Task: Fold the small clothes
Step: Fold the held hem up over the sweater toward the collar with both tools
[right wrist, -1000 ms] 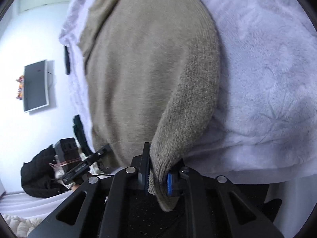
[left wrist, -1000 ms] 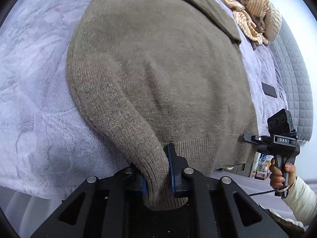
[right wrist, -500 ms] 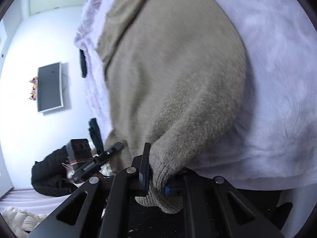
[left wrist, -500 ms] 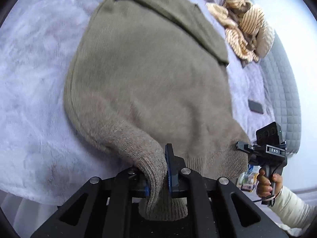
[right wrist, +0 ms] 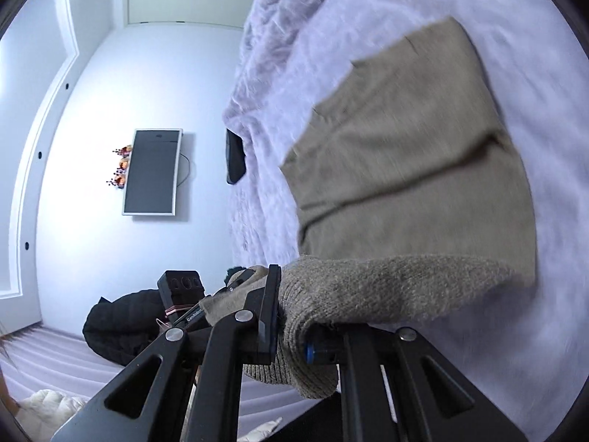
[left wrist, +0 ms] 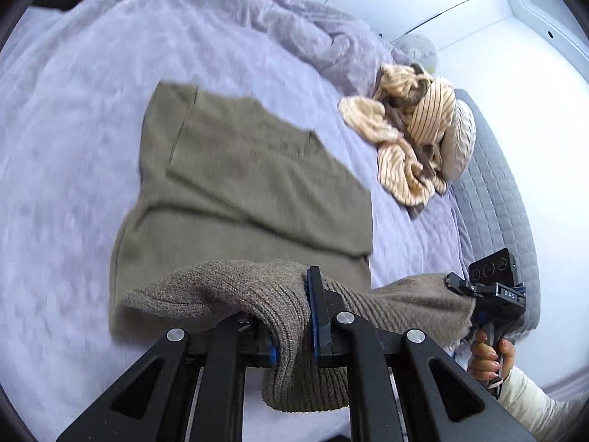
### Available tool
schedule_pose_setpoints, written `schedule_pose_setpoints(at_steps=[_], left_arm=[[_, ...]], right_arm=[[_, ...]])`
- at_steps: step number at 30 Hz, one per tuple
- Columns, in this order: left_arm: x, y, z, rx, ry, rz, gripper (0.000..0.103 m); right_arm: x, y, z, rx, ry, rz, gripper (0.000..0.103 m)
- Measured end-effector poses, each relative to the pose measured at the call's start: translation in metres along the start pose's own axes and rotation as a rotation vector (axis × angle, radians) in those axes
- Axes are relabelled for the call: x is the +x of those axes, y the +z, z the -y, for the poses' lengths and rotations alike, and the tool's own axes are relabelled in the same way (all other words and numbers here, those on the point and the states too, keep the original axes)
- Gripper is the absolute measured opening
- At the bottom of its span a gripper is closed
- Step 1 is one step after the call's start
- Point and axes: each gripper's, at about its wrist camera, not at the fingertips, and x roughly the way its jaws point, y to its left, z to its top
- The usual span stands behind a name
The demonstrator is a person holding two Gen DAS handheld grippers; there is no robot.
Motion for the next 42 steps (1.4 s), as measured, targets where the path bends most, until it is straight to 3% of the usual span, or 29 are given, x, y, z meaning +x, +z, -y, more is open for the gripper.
schedule_pose_setpoints(at_steps=[8,14,20,23,27,30,31,32,33,34,35,36,42], left_arm=[[0.047,0.095,-0.009,-0.023,0.059,0.072,0.013],[0.105,0.140,-0.041,-0.043,0.149,0.042,0.013],[0.156,0.130,-0.078,-0.119,0.257,-0.040,0.014],[0.155,0.130,-0.081,-0.141,0.247,-0.043,0.015],[0.129,0.132,-0.064,-0.100,0.225,-0.024,0.015],[0.119,0.128,-0.052,-0.059,0.206,-0.054,0.016],[0.117,0.126,-0.051,-0.057,0.194,-0.068,0.021],[0.118,0.123,-0.050,-0.059,0.181,-0.082,0.038],[0.121,0.119,-0.049,-0.058,0.174,-0.092,0.051],[0.126,0.115,-0.046,-0.047,0.184,-0.095,0.051],[0.131,0.113,-0.045,-0.038,0.188,-0.107,0.051],[0.136,0.112,-0.045,-0.040,0.187,-0.117,0.051],[0.154,0.150,-0.046,-0.099,0.212,-0.026,0.051]], right_arm=[[0.021,0.113,-0.002,0.026,-0.006,0.037,0.012],[0.066,0.181,0.041,0.064,-0.129,-0.010,0.012],[0.104,0.197,0.106,0.152,-0.274,-0.069,0.013],[0.107,0.199,0.121,0.212,-0.264,-0.073,0.015],[0.095,0.195,0.107,0.172,-0.243,-0.078,0.048],[0.083,0.186,0.099,0.161,-0.187,-0.091,0.050],[0.082,0.184,0.098,0.163,-0.178,-0.095,0.050],[0.080,0.182,0.098,0.165,-0.166,-0.101,0.050],[0.081,0.179,0.099,0.166,-0.154,-0.111,0.046],[0.083,0.177,0.097,0.163,-0.149,-0.116,0.025],[0.086,0.176,0.097,0.159,-0.134,-0.123,0.012],[0.090,0.175,0.096,0.162,-0.106,-0.132,0.007],[0.088,0.206,0.096,0.206,-0.023,-0.035,0.007]])
